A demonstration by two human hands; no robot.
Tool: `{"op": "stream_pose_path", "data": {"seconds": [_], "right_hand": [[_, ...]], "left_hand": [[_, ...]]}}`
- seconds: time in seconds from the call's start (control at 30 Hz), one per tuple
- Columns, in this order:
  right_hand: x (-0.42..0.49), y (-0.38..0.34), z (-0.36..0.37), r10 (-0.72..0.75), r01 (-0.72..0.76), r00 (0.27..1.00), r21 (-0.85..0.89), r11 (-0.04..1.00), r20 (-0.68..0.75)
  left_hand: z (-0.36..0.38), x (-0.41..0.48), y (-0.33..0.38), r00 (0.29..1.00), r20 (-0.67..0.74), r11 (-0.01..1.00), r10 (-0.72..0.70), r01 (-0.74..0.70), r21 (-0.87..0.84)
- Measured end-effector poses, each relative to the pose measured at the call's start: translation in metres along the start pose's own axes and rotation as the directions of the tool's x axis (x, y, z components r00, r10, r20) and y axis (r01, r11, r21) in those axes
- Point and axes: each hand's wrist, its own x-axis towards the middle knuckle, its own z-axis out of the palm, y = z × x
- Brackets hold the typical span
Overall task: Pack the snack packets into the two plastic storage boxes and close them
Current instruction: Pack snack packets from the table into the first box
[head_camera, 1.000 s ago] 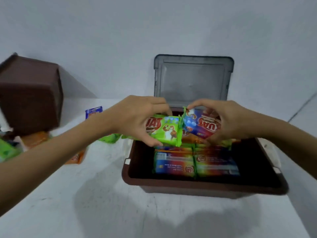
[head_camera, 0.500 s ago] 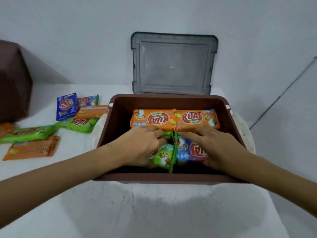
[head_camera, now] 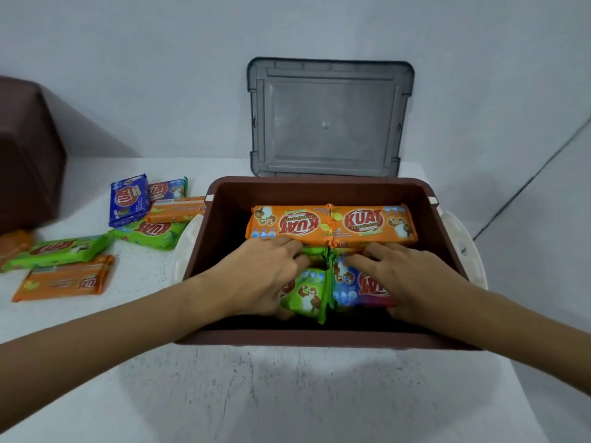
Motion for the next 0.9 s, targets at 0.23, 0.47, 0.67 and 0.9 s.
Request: {"op": "stream_pose_path", "data": {"seconds": [0.23, 0.47, 0.67, 0.9], "right_hand": [[0.004, 0.001, 0.003, -0.014, 0.012, 0.999, 0.049, 0.999, 0.033], [0.014, -0.010, -0.004, -0.065, 0.066, 0.998, 0.054, 0.996, -0.015], [0.028, -0.005, -0.028, -0.092, 0.090, 0.995, 0.045, 0.995, 0.036], [0.060, -0.021, -0.074, -0.153, 0.190, 0.952, 0.121, 0.974, -0.264]], "left_hand": [[0.007, 0.003, -0.007, 0.987, -0.115, 0.993, 0.111, -0.104, 0.059], [0.010, 0.010, -0.001, 0.962, -0.110, 0.968, 0.249, -0.243, 0.065], [-0.004, 0.009, -0.010, 0.991, -0.053, 0.943, 0.125, -0.135, -0.303], [-0.039, -0.043, -0.068, 0.925, -0.340, 0.861, -0.171, -0.027, -0.509]]}}
